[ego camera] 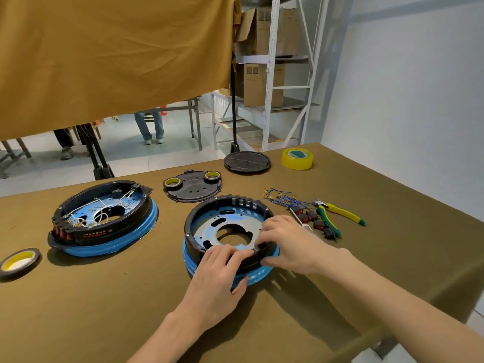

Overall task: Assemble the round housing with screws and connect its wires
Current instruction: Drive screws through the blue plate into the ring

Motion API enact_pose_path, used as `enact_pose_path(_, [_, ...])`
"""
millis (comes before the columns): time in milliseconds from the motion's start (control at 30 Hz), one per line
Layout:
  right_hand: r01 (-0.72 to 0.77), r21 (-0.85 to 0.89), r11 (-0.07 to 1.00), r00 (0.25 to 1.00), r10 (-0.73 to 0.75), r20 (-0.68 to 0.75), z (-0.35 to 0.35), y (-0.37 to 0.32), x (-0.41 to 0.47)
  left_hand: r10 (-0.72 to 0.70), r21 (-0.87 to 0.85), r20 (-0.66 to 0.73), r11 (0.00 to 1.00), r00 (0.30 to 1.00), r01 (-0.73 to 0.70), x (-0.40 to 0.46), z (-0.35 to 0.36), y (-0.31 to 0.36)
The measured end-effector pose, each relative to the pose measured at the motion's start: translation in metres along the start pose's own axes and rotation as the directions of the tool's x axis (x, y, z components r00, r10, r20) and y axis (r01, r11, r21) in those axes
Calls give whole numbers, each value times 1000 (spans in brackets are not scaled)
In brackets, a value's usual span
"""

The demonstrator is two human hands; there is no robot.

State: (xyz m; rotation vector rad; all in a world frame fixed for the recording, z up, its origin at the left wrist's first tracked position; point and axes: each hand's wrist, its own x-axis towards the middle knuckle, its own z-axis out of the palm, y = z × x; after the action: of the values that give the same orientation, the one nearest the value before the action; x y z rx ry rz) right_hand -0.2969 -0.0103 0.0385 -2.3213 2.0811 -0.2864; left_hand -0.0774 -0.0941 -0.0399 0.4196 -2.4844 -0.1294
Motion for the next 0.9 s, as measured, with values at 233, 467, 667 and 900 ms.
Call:
enact_pose_path(233, [-300, 242, 923, 945, 322, -58, 21, 10, -17, -16, 1, -6, 1000, 1000, 16, 5, 7, 0])
enact_pose_path(467, [-603, 787, 130, 664, 628, 406, 33, 9, -13, -70, -73, 6, 995, 997, 71, 9, 8, 3])
enact_pose_path(667, [-639, 767, -50, 583, 618, 527, 15, 15, 2, -76, -132, -7, 989, 997, 74, 9, 3, 6])
enact_pose_path(900, [-634, 767, -96, 586, 587, 558, 6, 8, 9, -100, -209, -7, 973, 995, 96, 11, -5, 6])
